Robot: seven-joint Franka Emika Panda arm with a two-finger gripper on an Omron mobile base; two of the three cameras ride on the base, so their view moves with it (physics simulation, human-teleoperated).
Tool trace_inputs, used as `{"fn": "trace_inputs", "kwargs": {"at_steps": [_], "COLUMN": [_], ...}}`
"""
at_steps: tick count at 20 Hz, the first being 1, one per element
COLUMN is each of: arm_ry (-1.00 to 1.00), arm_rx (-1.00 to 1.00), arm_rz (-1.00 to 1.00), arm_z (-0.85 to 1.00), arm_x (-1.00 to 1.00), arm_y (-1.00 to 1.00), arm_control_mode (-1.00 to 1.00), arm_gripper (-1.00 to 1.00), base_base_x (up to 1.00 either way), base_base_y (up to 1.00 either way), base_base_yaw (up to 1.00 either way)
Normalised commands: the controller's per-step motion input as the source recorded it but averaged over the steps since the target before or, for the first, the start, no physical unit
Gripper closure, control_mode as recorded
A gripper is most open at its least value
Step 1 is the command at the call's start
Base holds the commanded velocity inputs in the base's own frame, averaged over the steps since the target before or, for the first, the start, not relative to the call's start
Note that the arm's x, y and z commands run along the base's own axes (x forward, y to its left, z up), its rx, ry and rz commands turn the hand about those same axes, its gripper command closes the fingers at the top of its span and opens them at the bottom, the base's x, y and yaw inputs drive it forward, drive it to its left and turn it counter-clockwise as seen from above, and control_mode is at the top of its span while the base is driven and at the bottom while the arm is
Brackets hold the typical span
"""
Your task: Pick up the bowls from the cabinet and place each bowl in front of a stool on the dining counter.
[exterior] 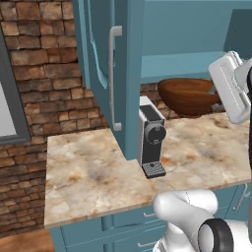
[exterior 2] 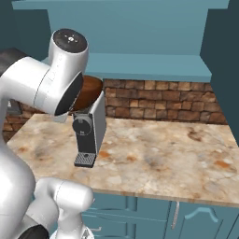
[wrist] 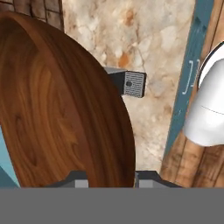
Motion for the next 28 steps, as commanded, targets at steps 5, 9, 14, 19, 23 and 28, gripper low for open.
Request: {"fn": "trace_inputs", "kwargs": {"at_steps": [5,9,14,19,23,28], "arm_ry": [0.00,0.00,0.00,0.00,0.00,0.00], "arm_rx": [0.00,0.00,0.00,0.00,0.00,0.00], "arm_rz": [0.00,0.00,0.00,0.00,0.00,0.00], "arm_z": [-0.13,0.00,0.00,0.00,0.00,0.00], "arm_x": [-0.22,0.00,0.00,0.00,0.00,0.00], "arm_y": [0.00,0.00,0.00,0.00,0.00,0.00], "arm_control_mode": [1.00,1.00,1.00,1.00,1.00,1.00], "arm_gripper": [1.00,1.00,1.00,1.00,1.00,1.00], "base_base_x": [-0.17,-1.00,-1.00,-0.72,-0.26,-0.14], "base_base_y": [0.00,0.03,0.02,0.52,0.53,0.12], "base_base_yaw": [0.00,0.23,0.47,0.82,0.98,1.00]}}
